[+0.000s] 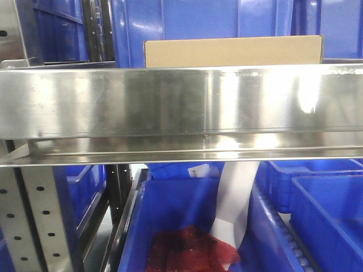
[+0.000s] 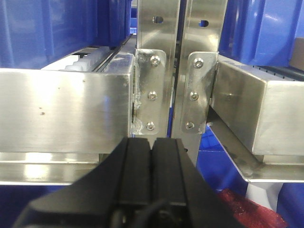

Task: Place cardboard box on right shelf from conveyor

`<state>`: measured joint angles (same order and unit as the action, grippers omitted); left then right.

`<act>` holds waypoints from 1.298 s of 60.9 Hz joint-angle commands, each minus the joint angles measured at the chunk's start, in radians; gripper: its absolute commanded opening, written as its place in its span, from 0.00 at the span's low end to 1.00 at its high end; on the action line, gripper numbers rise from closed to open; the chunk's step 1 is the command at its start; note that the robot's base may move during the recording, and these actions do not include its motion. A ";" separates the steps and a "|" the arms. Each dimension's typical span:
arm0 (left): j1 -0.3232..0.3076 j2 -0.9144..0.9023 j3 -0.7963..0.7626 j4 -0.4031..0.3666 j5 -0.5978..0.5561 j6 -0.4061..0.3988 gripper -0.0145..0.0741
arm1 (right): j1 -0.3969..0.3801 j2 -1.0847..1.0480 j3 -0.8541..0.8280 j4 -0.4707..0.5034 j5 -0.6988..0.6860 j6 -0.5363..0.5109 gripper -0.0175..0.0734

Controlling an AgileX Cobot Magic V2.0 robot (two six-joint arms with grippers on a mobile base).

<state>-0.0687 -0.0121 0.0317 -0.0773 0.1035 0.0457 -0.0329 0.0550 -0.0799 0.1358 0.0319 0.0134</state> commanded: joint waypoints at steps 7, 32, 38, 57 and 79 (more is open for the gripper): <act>0.000 -0.014 0.010 -0.006 -0.089 0.000 0.03 | -0.041 -0.076 0.094 0.003 -0.129 -0.013 0.22; 0.000 -0.014 0.010 -0.006 -0.089 0.000 0.03 | -0.041 -0.076 0.105 0.003 -0.044 -0.013 0.22; 0.000 -0.014 0.010 -0.006 -0.089 0.000 0.03 | -0.041 -0.076 0.105 0.003 -0.044 -0.013 0.22; 0.000 -0.014 0.010 -0.006 -0.089 0.000 0.03 | -0.041 -0.076 0.105 0.003 -0.044 -0.013 0.22; 0.000 -0.014 0.010 -0.006 -0.089 0.000 0.03 | -0.041 -0.076 0.105 0.003 -0.044 -0.013 0.22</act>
